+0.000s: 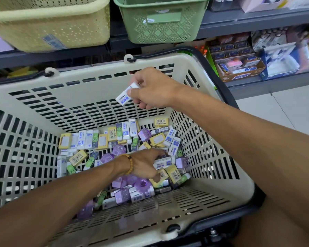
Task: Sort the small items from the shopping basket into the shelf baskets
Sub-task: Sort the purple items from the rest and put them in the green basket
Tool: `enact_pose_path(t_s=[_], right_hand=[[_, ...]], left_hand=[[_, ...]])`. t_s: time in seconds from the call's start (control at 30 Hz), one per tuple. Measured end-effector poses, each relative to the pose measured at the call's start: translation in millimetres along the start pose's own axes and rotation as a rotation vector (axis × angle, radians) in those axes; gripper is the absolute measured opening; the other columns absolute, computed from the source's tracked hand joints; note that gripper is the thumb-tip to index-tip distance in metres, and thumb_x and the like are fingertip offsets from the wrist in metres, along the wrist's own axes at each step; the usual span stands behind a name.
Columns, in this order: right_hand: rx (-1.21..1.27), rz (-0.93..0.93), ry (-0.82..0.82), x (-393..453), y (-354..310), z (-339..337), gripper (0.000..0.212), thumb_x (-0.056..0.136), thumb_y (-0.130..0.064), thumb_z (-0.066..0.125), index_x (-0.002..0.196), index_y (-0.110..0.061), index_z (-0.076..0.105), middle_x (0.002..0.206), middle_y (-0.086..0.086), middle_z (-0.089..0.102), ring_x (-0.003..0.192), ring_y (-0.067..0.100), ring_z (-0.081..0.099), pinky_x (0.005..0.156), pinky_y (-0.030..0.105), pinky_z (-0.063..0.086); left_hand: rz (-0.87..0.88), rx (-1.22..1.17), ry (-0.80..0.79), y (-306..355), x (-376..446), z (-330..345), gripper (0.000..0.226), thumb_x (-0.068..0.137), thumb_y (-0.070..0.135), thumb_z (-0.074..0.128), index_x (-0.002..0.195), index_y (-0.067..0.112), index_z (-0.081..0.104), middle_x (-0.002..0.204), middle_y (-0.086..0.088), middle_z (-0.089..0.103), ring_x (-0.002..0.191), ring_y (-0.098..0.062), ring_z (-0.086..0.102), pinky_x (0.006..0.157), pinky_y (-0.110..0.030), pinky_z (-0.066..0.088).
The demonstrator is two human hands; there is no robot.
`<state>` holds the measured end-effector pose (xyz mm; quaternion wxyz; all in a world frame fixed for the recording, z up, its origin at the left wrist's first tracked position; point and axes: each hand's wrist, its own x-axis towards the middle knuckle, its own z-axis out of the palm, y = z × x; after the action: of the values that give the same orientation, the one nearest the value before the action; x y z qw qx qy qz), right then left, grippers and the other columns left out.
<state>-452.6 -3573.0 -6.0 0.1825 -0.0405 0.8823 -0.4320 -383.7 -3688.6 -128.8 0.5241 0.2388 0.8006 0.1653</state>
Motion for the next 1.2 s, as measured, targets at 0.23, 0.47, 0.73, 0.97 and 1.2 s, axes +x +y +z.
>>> enact_pose_path(t_s=[0.23,0.47,0.73,0.97,1.2], right_hand=[[0.060,0.021,-0.011,2,7,-1,0.013,0.098,-0.018,0.055,0.096,-0.007,0.060,0.091,0.014,0.071,0.070,0.015,0.065,0.071,0.036,0.059],[0.238,0.092,-0.046,14,10,32,0.012,0.089,-0.019,0.070,0.089,-0.009,0.065,0.072,0.005,0.068,0.059,0.010,0.063,0.060,0.026,0.055],[0.253,0.174,-0.219,51,4,118,0.021,0.099,-0.015,0.055,0.080,-0.008,0.059,0.074,0.010,0.066,0.055,0.013,0.059,0.056,0.027,0.049],[0.208,0.224,-0.366,89,-12,179,0.020,0.099,-0.008,0.053,0.098,0.006,0.067,0.083,0.017,0.070,0.059,0.017,0.062,0.052,0.025,0.048],[0.415,0.155,-0.460,74,-18,154,0.048,0.096,-0.054,0.050,0.108,-0.011,0.067,0.088,0.006,0.075,0.073,0.019,0.070,0.065,0.030,0.054]], left_hand=[[0.025,-0.368,0.003,-16,-28,-16,0.067,0.080,0.022,0.077,0.136,0.036,0.042,0.132,0.016,0.046,0.115,-0.005,0.047,0.097,-0.026,0.039],[-0.099,-0.986,0.200,-54,-111,-23,0.072,0.068,0.003,0.080,0.128,0.029,0.049,0.111,0.020,0.066,0.103,0.005,0.060,0.089,-0.019,0.048],[-0.175,-1.360,0.393,-86,-203,-32,0.067,0.054,0.002,0.077,0.119,0.006,0.064,0.111,-0.022,0.068,0.099,-0.035,0.063,0.089,-0.050,0.049],[-0.096,-1.565,0.569,-96,-222,-35,0.018,0.056,0.007,0.072,0.074,0.008,0.074,0.083,-0.021,0.066,0.063,-0.030,0.062,0.056,-0.034,0.053],[-0.090,-1.547,0.648,-93,-218,-42,0.016,0.059,0.001,0.071,0.074,0.007,0.072,0.076,-0.015,0.068,0.056,-0.021,0.063,0.055,-0.030,0.047]])
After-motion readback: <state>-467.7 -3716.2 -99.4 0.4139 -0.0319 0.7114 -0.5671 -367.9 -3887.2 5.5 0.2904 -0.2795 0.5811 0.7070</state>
